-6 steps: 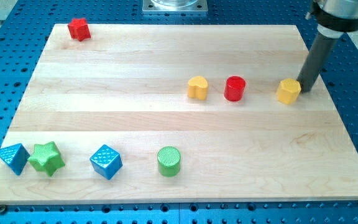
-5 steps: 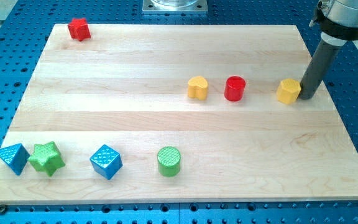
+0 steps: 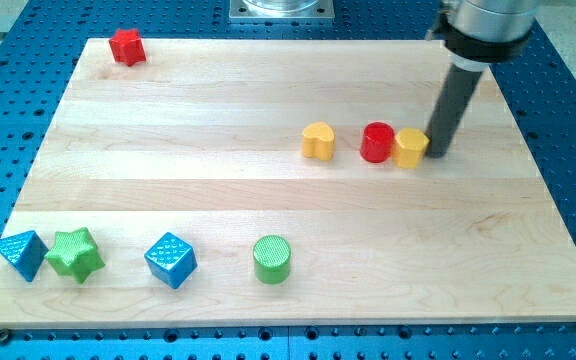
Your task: Place the red circle and heart diagonal to each other
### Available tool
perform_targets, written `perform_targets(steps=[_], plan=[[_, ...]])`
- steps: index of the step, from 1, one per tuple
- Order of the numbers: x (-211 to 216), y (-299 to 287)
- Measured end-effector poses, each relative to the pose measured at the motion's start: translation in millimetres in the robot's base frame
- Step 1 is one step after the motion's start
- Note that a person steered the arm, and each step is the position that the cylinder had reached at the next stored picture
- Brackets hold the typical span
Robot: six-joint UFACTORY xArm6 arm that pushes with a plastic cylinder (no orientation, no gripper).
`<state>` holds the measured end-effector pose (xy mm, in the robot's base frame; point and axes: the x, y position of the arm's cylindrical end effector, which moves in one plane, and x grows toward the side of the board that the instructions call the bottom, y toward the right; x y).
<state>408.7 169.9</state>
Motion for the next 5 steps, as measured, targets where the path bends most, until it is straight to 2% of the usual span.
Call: perform_targets(steps=[1, 2, 4, 5], plan=[[-12, -57], [-16, -81], [26, -37], [34, -48]])
